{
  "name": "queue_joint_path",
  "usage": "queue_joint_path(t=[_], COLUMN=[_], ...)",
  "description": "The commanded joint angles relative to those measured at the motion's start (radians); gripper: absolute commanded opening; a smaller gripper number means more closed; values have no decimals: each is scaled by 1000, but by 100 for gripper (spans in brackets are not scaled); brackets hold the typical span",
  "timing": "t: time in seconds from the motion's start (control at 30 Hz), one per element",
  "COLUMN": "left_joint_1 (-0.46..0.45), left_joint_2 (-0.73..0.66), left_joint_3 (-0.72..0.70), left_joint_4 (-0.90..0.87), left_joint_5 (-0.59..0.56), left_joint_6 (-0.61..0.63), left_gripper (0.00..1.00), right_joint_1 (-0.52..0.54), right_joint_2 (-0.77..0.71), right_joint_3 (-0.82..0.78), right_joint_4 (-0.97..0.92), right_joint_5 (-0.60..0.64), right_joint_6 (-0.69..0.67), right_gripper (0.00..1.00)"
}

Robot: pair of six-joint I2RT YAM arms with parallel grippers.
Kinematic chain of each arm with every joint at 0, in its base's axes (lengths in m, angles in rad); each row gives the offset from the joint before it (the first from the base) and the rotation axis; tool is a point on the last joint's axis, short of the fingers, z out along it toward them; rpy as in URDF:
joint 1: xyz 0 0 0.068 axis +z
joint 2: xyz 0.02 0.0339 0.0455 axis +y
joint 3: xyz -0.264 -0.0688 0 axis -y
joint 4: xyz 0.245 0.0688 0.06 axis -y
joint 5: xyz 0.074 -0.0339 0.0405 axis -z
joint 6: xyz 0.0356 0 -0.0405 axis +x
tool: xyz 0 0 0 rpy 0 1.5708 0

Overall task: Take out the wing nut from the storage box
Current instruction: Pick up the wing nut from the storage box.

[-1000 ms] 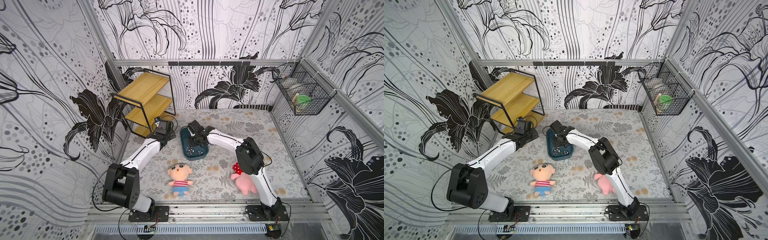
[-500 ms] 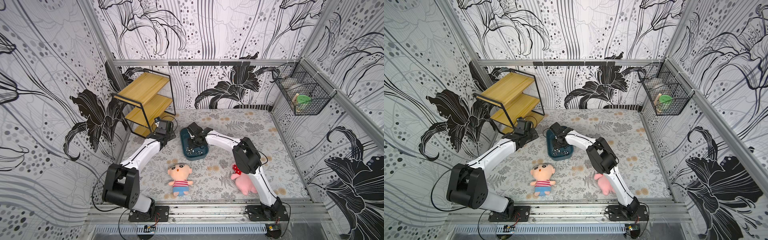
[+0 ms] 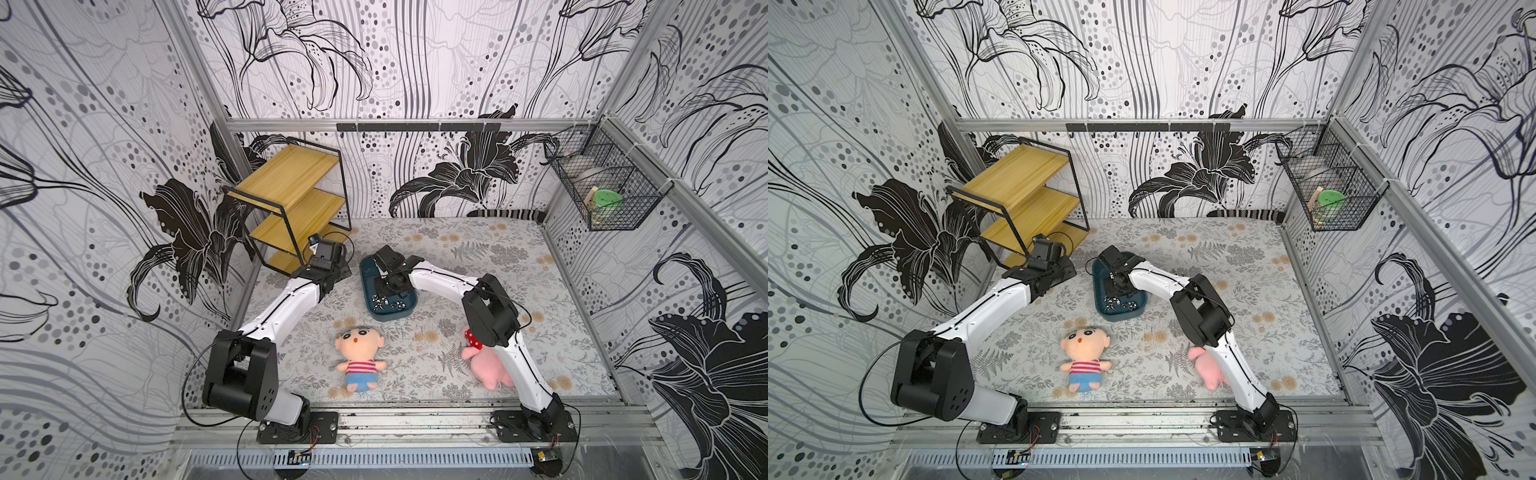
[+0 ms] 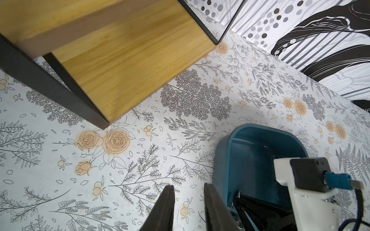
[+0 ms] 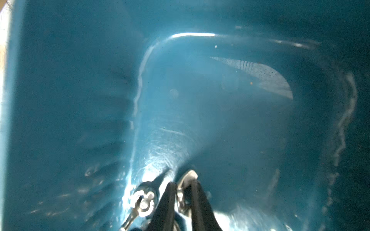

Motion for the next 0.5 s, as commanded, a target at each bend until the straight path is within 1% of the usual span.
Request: queue_joint_path(t=[0.0, 0.23, 0.47], left_joint_1=[-5, -6, -6], left_joint_2=[-21, -23, -21], left_joint_3=[-11, -11, -5], left_joint_4=[22, 23, 25], left_joint_5=[-16, -16, -10], left_joint_6=[-3, -3, -2], left_gripper=[32, 32, 32], right_joint_1=[7, 7, 7], right_joint_2=[7, -33, -92], right_joint_3=[-9, -28, -25], right_joint_4=[-19, -7, -12], right_joint_5=[15, 33, 58], right_joint_6=[18, 18, 10], right_gripper=[14, 10, 9])
